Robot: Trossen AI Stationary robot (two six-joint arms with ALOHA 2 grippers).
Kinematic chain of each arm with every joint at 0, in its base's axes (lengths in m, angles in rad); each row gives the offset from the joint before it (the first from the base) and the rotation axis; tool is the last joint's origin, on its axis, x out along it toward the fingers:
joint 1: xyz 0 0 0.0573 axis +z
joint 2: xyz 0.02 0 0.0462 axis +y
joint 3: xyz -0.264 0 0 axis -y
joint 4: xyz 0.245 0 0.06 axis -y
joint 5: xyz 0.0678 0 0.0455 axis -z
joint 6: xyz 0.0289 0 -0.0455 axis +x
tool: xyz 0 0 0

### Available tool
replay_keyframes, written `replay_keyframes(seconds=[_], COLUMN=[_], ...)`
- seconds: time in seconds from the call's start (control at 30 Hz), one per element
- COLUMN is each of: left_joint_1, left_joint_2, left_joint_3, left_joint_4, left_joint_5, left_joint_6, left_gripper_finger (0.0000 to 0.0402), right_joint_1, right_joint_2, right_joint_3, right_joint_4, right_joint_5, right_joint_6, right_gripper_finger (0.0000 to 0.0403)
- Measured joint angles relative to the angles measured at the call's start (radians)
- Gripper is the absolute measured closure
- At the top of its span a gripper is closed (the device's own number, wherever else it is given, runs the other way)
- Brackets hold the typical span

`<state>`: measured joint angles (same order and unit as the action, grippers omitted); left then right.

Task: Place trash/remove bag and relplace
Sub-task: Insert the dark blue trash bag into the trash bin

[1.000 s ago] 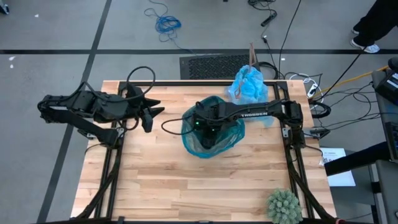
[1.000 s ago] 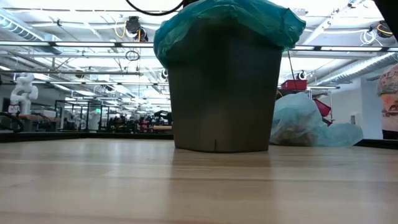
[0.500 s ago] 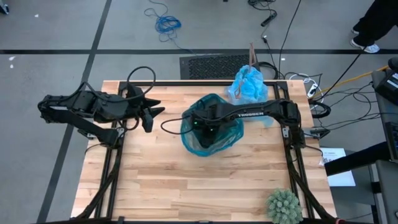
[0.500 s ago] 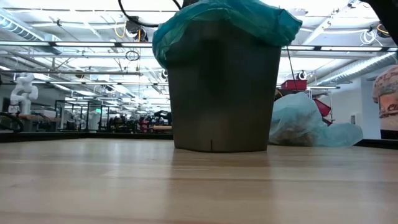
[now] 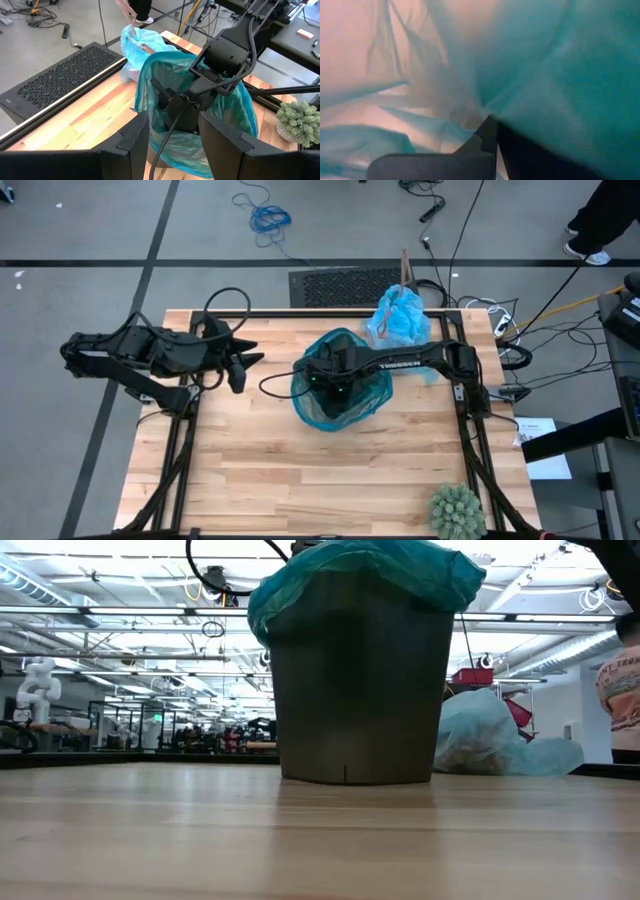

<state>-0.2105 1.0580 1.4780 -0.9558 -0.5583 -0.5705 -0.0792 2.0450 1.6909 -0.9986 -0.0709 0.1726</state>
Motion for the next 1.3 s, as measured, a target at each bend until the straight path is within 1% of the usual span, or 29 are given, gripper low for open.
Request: replay_keyframes(seconds=[0.07,0.27,0.47,0.63,0.83,0.97,1.3], left_joint_1=[0.000,0.000,0.000,0.000,0.000,0.000,0.000], left_joint_2=[0.000,0.000,0.000,0.000,0.000,0.000,0.000], left_joint_3=[0.000,0.000,0.000,0.000,0.000,0.000,0.000], left_joint_4=[0.000,0.000,0.000,0.000,0.000,-0.001,-0.001], left_joint_5=[0.000,0.000,0.000,0.000,0.001,0.005,0.005], left_joint_6=[0.000,0.000,0.000,0.000,0.000,0.000,0.000], left_gripper_finger=[0.0235,0.0235,0.0235,0.0235,0.0235,0.0235,0.0235], right_joint_1=[0.000,0.004,0.005,0.002,0.009,0.009,0.009], right_joint_2=[-0.005,-0.010,0.005,0.057,0.047,0.023,0.023], right_joint_3=[0.001,0.033,0.029,0.027,0.028,0.070,0.190], right_joint_4=[-0.009,-0.081,-0.010,-0.021,-0.029,-0.054,-0.129], right_joint_5=[-0.017,-0.013,-0.011,-0.007,-0.006,-0.004,0.002], right_joint_6=[0.005,0.015,0.018,0.007,0.015,0.026,0.049], right_gripper_finger=[0.0403,0.0403,0.0403,0.0403,0.0403,0.0403,0.0403])
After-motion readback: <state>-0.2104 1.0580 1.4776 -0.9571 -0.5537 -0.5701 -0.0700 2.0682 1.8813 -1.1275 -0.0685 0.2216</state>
